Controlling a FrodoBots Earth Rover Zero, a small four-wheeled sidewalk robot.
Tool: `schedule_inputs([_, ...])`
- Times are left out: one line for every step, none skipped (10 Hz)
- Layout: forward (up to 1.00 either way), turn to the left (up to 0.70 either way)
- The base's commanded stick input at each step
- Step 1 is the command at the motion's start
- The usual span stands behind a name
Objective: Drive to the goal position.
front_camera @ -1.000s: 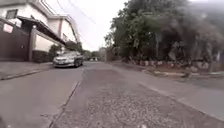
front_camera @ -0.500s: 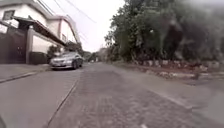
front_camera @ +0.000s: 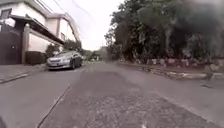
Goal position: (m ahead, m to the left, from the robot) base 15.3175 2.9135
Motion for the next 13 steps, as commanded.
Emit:
schedule_inputs([1.0,0.01])
schedule_inputs([1.0,0.01])
schedule_inputs([1.0,0.01])
schedule_inputs([1.0,0.01])
schedule_inputs([1.0,0.01])
schedule_inputs([1.0,0.01])
schedule_inputs([1.0,0.01])
schedule_inputs([1.0,0.01])
schedule_inputs([1.0,0.01])
schedule_inputs([1.0,0.01])
schedule_inputs([1.0,0.01])
schedule_inputs([1.0,0.01])
schedule_inputs([1.0,0.01])
